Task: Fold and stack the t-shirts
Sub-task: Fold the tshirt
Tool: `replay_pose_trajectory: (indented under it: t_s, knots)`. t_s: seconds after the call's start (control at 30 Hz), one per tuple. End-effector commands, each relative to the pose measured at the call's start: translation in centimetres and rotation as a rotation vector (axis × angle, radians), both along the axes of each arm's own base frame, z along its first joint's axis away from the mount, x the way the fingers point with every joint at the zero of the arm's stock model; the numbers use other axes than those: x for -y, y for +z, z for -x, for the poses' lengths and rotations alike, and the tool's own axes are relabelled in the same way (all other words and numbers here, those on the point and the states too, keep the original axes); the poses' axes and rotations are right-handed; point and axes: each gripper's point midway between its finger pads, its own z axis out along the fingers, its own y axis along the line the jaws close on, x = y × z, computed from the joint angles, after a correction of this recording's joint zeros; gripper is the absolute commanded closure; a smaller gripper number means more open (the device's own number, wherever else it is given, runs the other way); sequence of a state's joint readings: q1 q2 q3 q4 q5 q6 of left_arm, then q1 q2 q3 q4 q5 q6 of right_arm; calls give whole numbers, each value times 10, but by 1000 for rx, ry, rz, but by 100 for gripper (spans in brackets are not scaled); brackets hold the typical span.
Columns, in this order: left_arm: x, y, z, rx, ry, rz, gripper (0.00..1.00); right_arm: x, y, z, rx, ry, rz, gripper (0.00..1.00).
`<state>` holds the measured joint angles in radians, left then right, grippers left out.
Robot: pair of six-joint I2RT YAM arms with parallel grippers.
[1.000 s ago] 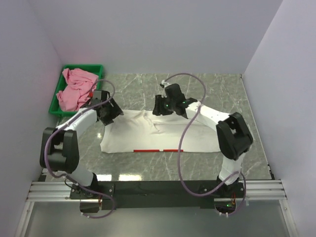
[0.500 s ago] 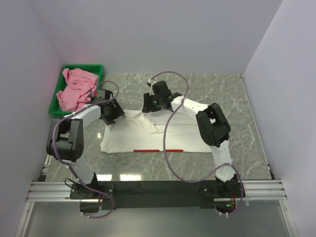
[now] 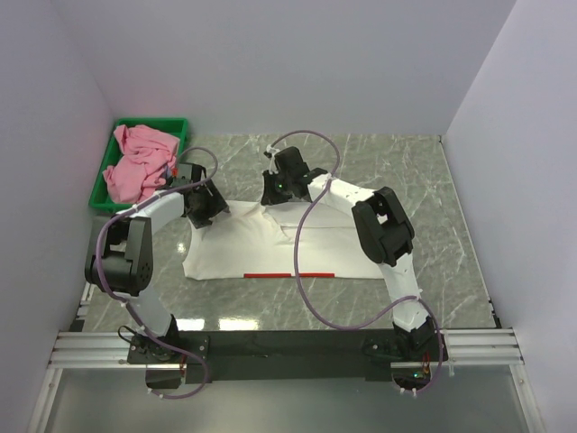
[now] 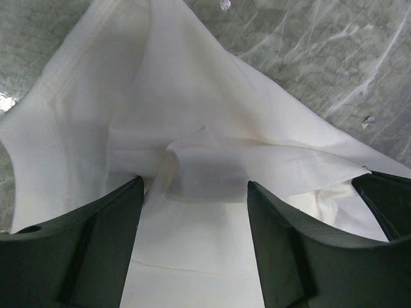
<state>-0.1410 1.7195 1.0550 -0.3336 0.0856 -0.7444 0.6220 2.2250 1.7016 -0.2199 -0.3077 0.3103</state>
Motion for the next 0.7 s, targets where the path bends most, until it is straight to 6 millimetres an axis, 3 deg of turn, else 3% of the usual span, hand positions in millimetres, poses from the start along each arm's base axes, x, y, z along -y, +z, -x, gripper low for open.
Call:
replay_pose_trajectory:
  t_s: [0.0,0.4,0.53,0.67]
  knots:
    - [8,20,-12,67,-30,27,30,-8,18,-6,56,28,-8,97]
    - [11,20,-16,74,-41,39,44,-13,25,-7,77,65,-20,100]
    - [10,25,-17,76,-32,28,39,-15,27,-8,79,70,-25,100]
    - [-15,31,-18,90,59,-80,31,-15,28,-8,80,71,-27,100]
